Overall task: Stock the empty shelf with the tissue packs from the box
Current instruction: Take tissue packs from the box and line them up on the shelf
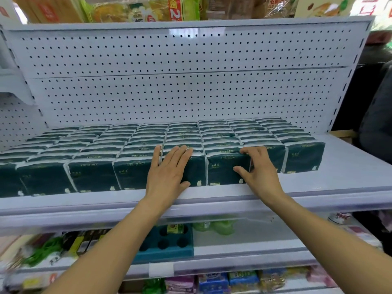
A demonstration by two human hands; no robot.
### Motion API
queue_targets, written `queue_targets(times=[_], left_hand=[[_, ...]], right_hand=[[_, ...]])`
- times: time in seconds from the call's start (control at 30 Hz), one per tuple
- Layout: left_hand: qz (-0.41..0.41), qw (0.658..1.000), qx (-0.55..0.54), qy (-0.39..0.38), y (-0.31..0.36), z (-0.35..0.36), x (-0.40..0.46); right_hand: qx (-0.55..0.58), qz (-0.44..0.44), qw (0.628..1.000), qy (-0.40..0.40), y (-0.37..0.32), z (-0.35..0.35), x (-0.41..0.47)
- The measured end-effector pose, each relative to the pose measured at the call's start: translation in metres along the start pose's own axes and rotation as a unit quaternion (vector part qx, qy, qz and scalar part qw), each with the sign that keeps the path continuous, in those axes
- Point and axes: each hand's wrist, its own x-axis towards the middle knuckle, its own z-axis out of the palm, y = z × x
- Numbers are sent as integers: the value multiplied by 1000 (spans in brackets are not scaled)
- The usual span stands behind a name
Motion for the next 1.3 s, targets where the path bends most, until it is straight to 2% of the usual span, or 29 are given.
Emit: queue_targets(times=[0.13,0.37,0.47,0.53,0.63,0.7,0.87,1.03,1.3], left_hand=[[-5,1000,12,-10,2,-2,0],[-12,1000,17,-17,3,-6,-1],[-9,1000,3,14,2,-9,-4],[-16,998,-6,60,4,-13,-12],[-39,991,-36,120,8,-23,-37],[-47,989,-66,126,8,-28,-61],[-97,983,-137,79,-8,-27,-140],[-188,974,-124,13,-51,-24,-229],[-321,933,-85,-141,-163,-16,-385]], right_hand=[[-26,-9,1000,-11,1,-1,1],[-140,-32,989,-21,-2,-6,1],[-197,-51,979,-18,-4,-7,-1],[-227,-70,971,-4,-8,-9,-6],[-217,-134,966,27,-21,-12,-19],[-188,-177,966,33,-34,-10,-31],[-110,-251,961,-26,-84,19,-74],[-66,-336,932,-120,-144,75,-126],[-28,-339,895,-290,-244,201,-202]])
